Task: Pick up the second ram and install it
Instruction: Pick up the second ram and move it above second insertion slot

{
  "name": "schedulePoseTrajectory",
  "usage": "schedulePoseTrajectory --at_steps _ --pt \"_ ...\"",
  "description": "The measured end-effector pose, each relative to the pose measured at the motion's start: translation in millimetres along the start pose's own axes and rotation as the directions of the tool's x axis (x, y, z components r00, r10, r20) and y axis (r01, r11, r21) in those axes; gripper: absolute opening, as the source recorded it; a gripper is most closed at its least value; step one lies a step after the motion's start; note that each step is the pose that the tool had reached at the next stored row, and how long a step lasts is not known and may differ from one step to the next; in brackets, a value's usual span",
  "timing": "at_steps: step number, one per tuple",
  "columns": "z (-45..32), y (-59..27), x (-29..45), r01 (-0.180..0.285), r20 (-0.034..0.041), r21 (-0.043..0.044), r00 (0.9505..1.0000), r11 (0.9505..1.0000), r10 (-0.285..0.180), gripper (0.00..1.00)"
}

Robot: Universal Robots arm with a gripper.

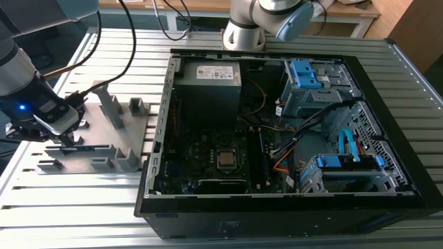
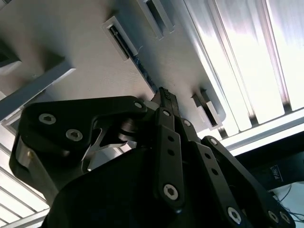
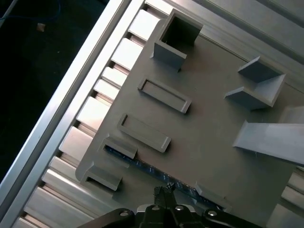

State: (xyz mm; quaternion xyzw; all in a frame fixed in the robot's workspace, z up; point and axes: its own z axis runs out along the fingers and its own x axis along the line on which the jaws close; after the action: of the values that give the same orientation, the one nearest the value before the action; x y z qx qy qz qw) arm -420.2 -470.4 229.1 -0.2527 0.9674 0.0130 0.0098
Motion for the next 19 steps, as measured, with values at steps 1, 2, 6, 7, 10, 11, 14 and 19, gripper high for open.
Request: schedulePoseTrajectory --at_steps 1,2,6,7,10,11,14,19 --pt "0.0 0.0 0.0 0.007 -0.0002 -0.0002 1.0000 1.0000 -0.007 0.10" --pt "0.0 0.0 0.0 0.013 -0.0003 -0.0004 0.9999 0.9999 -0.013 0.10" --pt "0.0 0.0 0.0 0.040 -0.0008 -0.0011 0.9992 0.9992 -0.040 0.10" --pt "0.0 0.0 0.0 0.047 -0.0009 -0.0012 0.9989 0.9989 -0.047 0.10" --pt "0.0 0.0 0.0 0.066 -0.0012 -0.0018 0.9978 0.9978 -0.066 0.10" --pt "0.0 0.0 0.0 0.073 -0.0014 -0.0019 0.9973 0.9973 -0.073 0.10" --pt "0.0 0.0 0.0 0.093 -0.0017 -0.0025 0.9957 0.9957 -0.093 0.10" --pt "0.0 0.0 0.0 0.126 -0.0023 -0.0034 0.9921 0.9921 -0.126 0.10"
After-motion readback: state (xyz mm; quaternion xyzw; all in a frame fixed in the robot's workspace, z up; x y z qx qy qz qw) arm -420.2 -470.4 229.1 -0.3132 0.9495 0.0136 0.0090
